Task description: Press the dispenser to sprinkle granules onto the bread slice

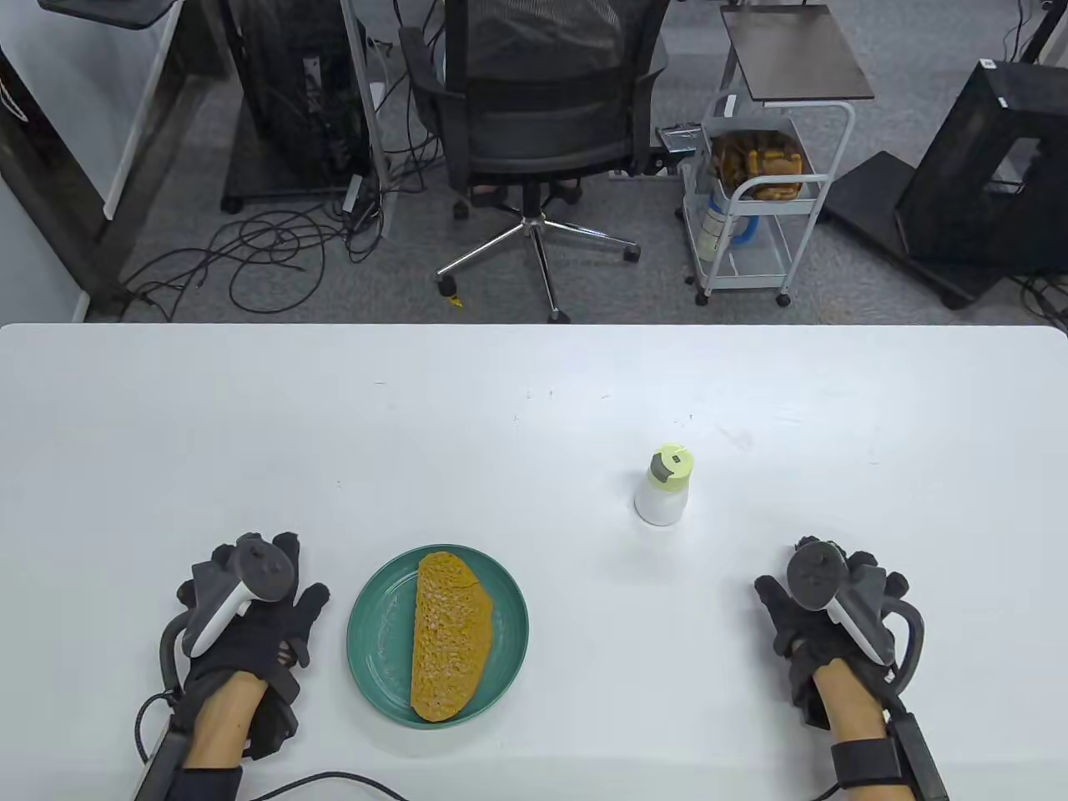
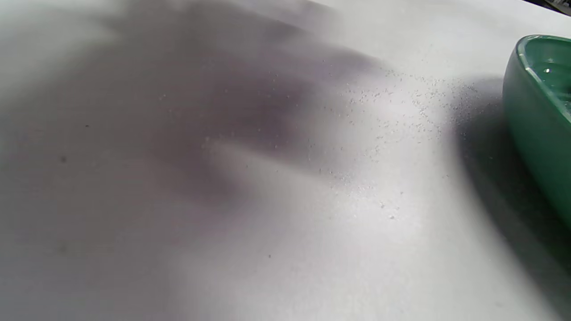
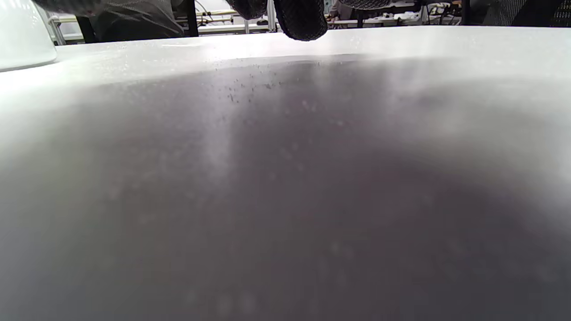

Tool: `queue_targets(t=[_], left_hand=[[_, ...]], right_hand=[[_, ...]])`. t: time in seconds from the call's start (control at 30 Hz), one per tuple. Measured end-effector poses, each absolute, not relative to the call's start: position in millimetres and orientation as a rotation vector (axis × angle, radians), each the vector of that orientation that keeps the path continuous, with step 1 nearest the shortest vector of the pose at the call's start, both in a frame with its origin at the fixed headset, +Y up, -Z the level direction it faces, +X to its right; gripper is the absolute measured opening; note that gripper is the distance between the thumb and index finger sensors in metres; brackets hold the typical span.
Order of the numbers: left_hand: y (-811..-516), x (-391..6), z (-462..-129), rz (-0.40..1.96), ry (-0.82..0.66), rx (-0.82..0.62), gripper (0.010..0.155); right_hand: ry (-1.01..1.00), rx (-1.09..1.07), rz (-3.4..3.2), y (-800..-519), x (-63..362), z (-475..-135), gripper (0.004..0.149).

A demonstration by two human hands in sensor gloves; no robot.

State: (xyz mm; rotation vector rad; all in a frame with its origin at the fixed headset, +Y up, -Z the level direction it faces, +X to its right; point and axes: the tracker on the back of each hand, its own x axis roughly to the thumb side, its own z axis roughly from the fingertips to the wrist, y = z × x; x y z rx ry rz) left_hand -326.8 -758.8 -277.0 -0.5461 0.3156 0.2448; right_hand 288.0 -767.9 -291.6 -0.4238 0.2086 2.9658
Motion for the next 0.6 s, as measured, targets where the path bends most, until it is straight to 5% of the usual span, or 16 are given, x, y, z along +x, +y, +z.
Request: queue_targets(t=[0.6], left_hand=[[-756, -307, -273, 0.257, 0.237, -0.517, 0.078]], right_hand=[[0.235, -0.440, 2.871, -766, 292, -286, 0.077]])
